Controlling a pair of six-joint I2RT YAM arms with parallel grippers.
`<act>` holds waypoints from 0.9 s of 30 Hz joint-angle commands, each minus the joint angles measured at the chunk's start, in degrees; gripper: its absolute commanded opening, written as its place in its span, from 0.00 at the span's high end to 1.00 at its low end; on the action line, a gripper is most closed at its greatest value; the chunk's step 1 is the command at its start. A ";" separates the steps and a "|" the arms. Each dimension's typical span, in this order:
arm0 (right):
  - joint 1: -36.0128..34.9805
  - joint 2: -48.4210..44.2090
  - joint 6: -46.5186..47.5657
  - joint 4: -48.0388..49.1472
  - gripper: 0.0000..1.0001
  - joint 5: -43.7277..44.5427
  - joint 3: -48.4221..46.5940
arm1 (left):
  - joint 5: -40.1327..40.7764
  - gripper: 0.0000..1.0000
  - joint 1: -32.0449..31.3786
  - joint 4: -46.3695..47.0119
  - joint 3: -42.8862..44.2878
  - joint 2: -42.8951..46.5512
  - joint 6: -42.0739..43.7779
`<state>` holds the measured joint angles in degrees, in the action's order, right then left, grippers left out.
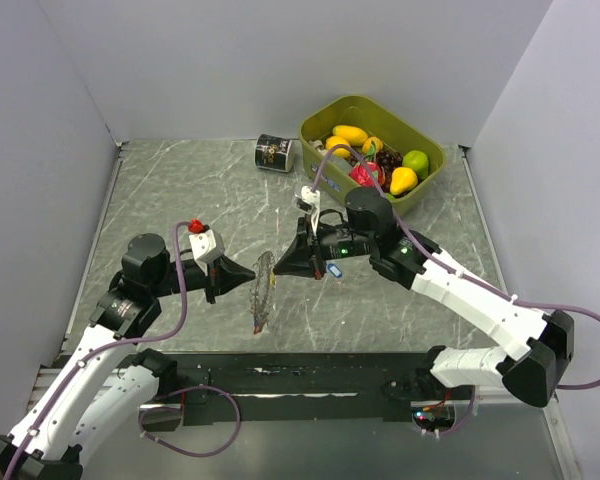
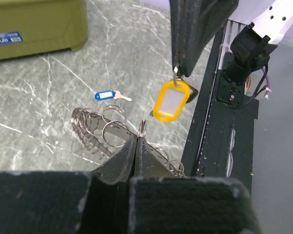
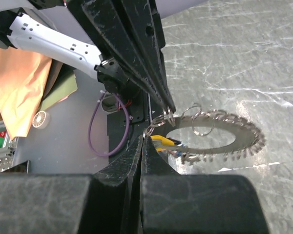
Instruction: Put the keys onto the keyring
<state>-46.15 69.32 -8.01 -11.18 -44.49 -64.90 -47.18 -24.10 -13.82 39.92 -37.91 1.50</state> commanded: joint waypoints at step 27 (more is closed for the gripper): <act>-8.52 6.88 7.57 -11.14 1.00 16.81 -11.83 | -1.07 0.99 -0.34 0.82 3.32 0.38 1.05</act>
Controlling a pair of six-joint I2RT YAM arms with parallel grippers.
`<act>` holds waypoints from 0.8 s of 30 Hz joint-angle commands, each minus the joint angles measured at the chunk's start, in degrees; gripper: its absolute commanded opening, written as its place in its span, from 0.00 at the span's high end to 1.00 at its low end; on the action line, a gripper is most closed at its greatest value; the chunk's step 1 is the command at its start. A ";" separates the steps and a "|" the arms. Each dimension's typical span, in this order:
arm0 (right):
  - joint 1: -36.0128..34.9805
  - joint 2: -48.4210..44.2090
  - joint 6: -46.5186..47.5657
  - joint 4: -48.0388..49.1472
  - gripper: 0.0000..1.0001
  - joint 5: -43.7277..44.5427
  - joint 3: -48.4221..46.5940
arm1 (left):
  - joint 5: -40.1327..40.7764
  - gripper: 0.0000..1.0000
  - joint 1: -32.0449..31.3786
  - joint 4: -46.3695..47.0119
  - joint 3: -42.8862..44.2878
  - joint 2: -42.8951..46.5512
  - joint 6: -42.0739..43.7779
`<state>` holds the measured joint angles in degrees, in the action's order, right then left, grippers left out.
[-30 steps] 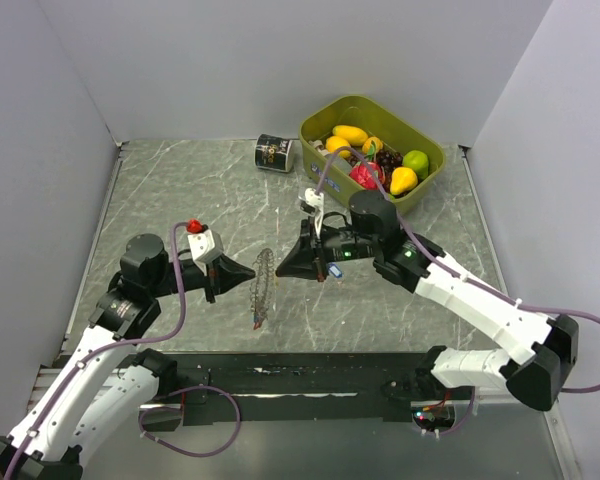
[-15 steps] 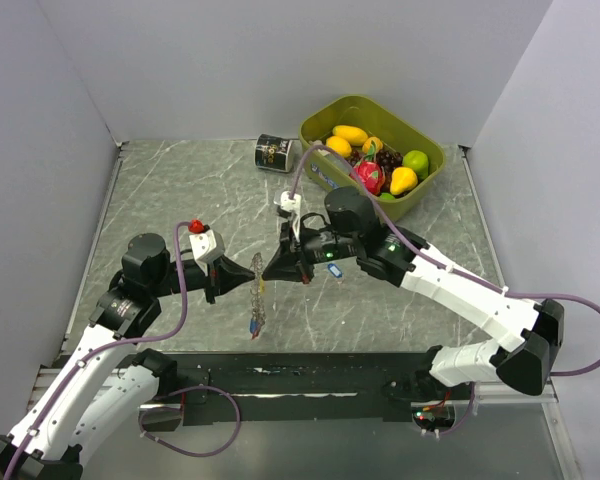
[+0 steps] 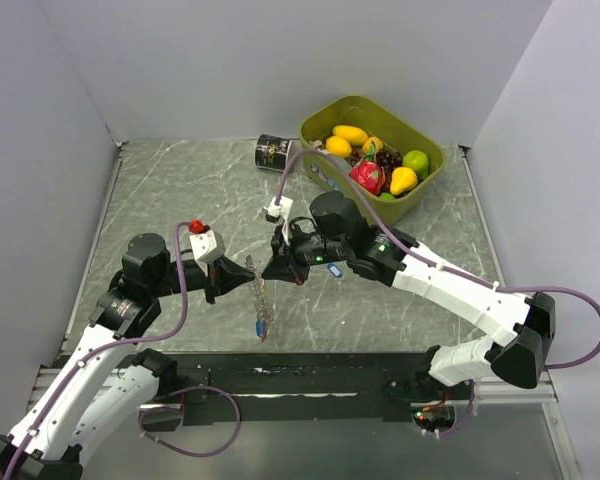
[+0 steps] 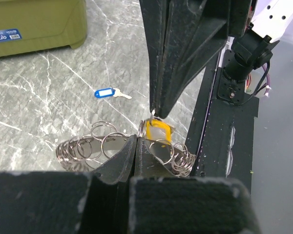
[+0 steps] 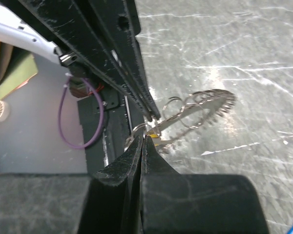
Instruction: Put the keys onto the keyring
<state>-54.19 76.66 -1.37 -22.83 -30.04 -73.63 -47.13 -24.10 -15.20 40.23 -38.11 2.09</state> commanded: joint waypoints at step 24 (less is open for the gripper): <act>-2.23 2.26 3.91 -1.52 1.00 2.97 -5.92 | -1.47 0.99 -0.34 2.81 2.66 0.67 -0.51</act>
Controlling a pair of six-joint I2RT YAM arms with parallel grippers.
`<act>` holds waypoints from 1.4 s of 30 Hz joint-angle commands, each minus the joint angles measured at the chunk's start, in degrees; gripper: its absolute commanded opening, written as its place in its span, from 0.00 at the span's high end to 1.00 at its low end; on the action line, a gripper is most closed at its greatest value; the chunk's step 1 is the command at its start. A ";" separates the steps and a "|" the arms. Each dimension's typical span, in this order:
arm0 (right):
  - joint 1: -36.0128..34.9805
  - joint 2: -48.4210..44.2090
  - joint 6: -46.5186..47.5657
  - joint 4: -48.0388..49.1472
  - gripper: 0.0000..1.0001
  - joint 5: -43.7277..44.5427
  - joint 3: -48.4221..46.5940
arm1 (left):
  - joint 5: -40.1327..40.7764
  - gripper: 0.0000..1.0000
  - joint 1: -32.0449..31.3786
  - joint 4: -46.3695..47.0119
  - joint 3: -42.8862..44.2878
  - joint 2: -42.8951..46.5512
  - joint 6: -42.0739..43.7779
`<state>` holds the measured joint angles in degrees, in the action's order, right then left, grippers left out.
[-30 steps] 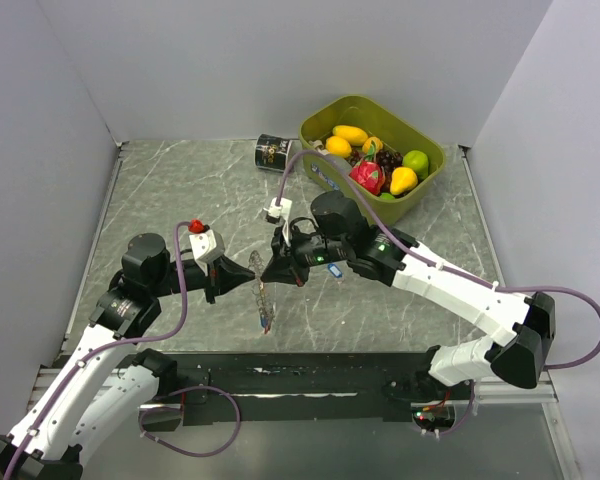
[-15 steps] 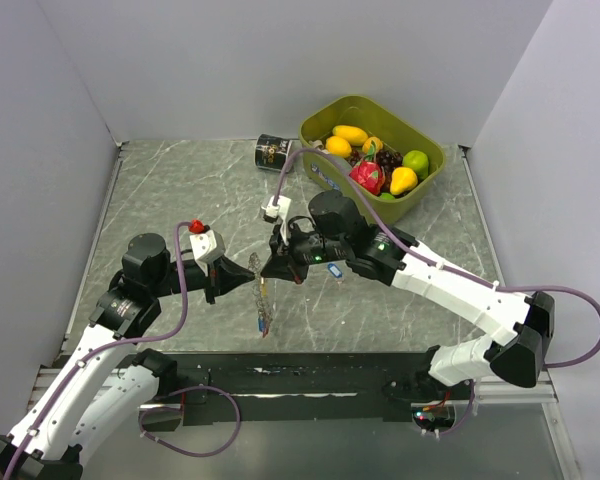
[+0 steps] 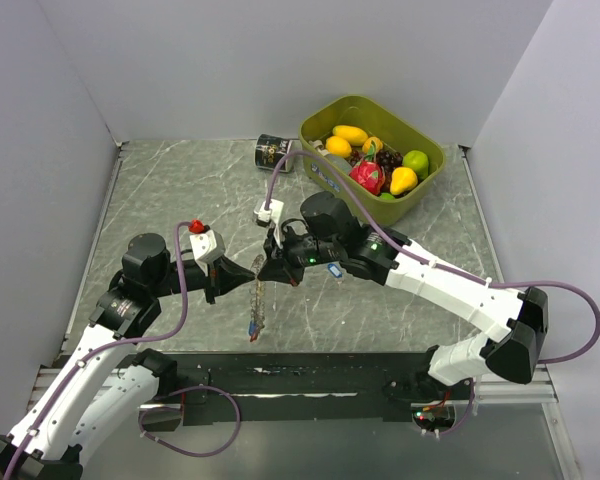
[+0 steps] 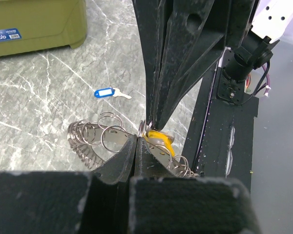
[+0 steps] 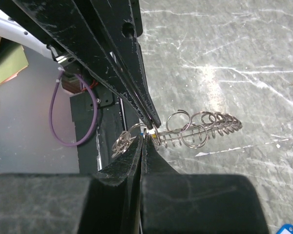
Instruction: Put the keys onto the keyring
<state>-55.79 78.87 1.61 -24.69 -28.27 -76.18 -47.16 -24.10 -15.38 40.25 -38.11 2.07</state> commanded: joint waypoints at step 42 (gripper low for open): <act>-1.25 2.43 -0.29 -2.91 1.00 8.85 -5.12 | -1.45 0.99 -0.34 1.93 2.55 2.16 0.40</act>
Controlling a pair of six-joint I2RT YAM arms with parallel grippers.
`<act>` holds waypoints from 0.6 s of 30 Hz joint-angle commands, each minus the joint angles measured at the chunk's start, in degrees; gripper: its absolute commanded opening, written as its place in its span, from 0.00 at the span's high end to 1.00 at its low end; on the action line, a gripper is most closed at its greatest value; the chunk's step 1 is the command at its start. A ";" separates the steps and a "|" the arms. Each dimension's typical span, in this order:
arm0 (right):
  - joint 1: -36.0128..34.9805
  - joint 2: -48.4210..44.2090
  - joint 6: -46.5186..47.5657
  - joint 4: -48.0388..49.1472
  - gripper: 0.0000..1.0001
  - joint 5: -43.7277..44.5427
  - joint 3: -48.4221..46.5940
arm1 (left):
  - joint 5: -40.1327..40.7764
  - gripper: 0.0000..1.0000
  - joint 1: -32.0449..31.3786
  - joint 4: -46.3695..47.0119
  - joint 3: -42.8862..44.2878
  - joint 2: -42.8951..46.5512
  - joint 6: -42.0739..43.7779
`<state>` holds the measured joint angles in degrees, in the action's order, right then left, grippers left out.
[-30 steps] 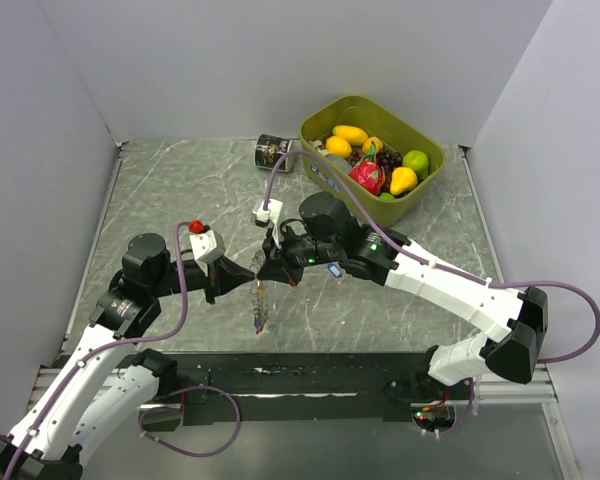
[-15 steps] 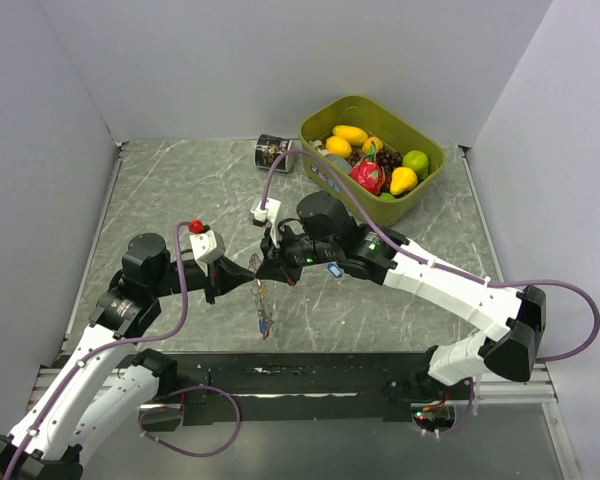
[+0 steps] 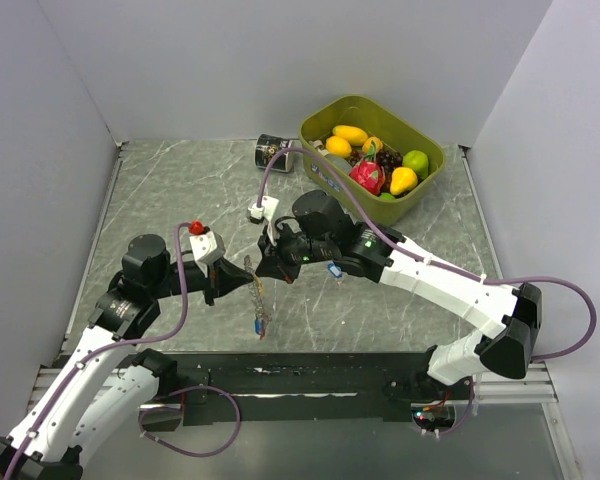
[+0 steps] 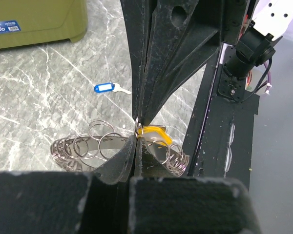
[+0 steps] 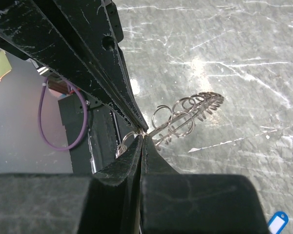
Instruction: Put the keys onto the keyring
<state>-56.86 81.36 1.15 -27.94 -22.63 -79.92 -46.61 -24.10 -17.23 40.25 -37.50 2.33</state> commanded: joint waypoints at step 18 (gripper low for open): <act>-0.09 -3.31 -0.27 0.52 1.00 5.67 1.87 | -0.41 0.99 -0.34 5.10 2.73 3.13 0.13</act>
<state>-56.88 80.14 0.93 -28.08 -19.90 -78.56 -45.17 -24.10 -17.02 40.25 -35.92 2.35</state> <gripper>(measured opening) 0.007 0.021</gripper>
